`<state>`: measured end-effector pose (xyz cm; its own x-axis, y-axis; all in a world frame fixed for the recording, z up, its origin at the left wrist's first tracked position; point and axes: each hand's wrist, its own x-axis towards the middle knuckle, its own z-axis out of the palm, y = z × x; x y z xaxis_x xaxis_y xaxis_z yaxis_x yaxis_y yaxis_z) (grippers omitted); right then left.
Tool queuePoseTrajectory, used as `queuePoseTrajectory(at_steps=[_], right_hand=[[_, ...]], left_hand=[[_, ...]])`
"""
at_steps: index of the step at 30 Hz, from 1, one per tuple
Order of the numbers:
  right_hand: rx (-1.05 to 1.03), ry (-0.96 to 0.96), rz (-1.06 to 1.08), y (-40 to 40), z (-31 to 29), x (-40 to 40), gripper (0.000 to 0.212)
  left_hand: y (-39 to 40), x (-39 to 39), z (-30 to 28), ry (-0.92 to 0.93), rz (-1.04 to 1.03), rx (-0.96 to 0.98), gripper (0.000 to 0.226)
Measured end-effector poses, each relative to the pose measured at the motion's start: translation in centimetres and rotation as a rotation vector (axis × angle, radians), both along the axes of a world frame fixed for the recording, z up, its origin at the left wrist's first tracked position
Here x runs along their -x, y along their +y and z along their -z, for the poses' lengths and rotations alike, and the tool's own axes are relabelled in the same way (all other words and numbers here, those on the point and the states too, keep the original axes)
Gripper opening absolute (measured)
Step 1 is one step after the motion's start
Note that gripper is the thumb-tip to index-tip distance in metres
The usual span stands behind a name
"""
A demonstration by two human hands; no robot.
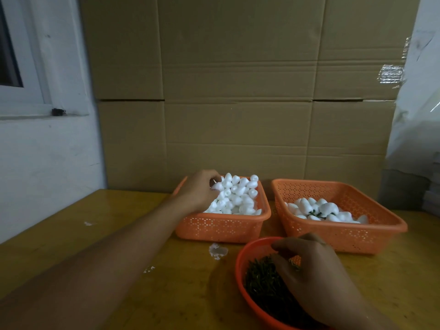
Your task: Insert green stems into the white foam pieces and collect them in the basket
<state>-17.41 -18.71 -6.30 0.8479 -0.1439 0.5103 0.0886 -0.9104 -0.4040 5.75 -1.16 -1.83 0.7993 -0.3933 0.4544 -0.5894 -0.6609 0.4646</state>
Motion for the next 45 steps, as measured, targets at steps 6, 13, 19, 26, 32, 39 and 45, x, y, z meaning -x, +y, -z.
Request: queuePoseTrajectory(at_steps=[6, 13, 19, 26, 32, 39, 45], right_hand=[[0.019, 0.051, -0.021, 0.3, -0.2, 0.3, 0.027], [0.153, 0.156, -0.009, -0.1, -0.6, 0.5, 0.017], [0.251, 0.315, -0.019, -0.4, -0.4, 0.4, 0.023], [0.289, 0.483, -0.093, -0.3, -0.2, 0.2, 0.032], [0.281, 0.528, -0.067, 0.0, -0.7, 0.2, 0.023], [0.255, 0.542, 0.002, 0.3, -0.7, 0.0, 0.013], [0.21, 0.464, 0.054, 0.3, -0.4, -0.1, 0.029]], left_hand=[[-0.2, 6.3, 0.6, 0.012, 0.263, 0.326, 0.02], [-0.2, 11.3, 2.5, 0.096, 0.459, 0.444, 0.014], [0.3, 13.5, 4.4, 0.12, 0.544, 0.424, 0.03], [0.9, 15.2, 4.8, 0.145, 0.607, 0.351, 0.026], [1.0, 15.9, 4.6, 0.371, 0.716, 0.492, 0.031], [0.6, 16.2, 4.7, 0.466, 0.745, 0.57, 0.018], [0.2, 16.0, 5.0, 0.584, 0.655, 0.723, 0.019]])
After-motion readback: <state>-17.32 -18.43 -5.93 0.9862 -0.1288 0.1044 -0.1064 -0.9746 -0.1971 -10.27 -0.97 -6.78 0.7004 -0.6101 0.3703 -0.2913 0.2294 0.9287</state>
